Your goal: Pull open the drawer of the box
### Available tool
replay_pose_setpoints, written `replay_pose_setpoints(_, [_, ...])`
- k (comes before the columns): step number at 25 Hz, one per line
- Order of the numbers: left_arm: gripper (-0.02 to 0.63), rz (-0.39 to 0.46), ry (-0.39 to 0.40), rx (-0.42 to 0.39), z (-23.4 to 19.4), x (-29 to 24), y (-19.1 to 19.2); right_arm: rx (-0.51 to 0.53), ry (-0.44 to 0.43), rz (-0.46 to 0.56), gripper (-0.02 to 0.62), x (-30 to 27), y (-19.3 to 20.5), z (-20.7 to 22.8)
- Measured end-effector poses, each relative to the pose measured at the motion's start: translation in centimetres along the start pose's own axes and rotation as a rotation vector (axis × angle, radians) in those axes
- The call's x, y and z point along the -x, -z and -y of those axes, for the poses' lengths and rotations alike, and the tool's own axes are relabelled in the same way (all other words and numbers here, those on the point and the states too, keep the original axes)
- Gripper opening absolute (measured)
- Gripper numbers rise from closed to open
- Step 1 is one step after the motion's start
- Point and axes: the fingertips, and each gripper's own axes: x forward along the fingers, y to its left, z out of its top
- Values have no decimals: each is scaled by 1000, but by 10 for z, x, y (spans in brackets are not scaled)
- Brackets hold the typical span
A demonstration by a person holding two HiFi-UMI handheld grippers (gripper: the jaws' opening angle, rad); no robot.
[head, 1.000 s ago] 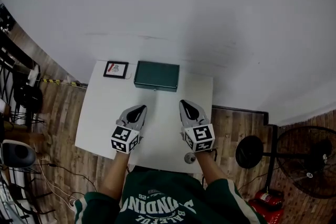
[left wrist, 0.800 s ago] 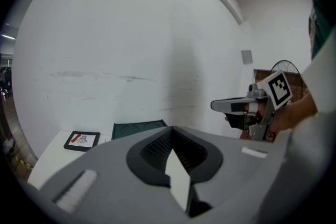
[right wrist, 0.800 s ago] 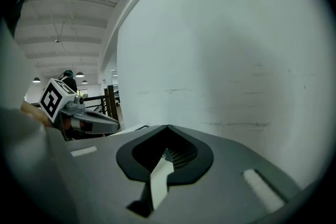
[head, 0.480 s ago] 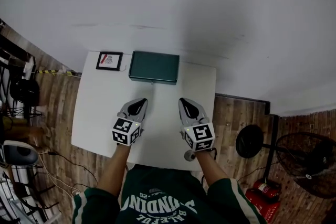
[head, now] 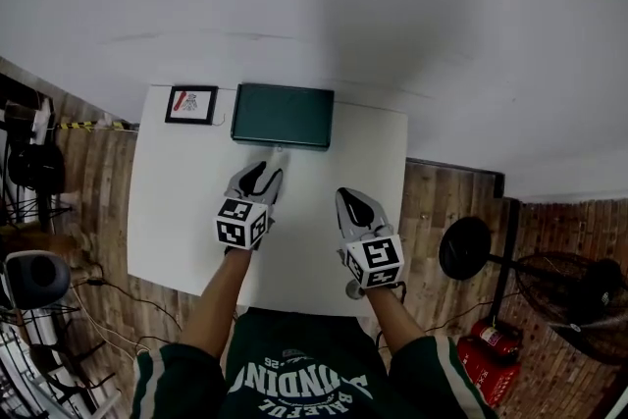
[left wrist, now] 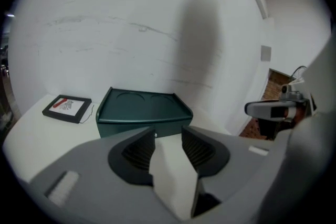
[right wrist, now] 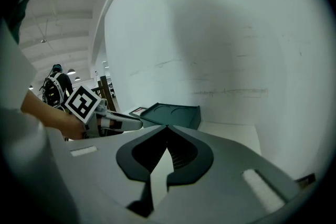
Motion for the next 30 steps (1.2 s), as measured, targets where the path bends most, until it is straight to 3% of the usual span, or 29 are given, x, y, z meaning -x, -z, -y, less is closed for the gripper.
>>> replay_pose_setpoints(7, [167, -107, -18, 170, -28, -50, 24, -19, 28, -30, 2, -2, 9, 7])
replay_pose_setpoints(16, [166, -163, 4, 345, -41, -82, 38, -43, 67, -80, 2, 5, 28, 17])
replay_pose_setpoints(19, [126, -147, 9, 363, -41, -82, 37, -59, 80, -84, 2, 8, 32, 16])
replay_pose_setpoints(30, [124, -187, 22, 382, -30, -62, 55, -111, 106, -87, 2, 12, 42, 6])
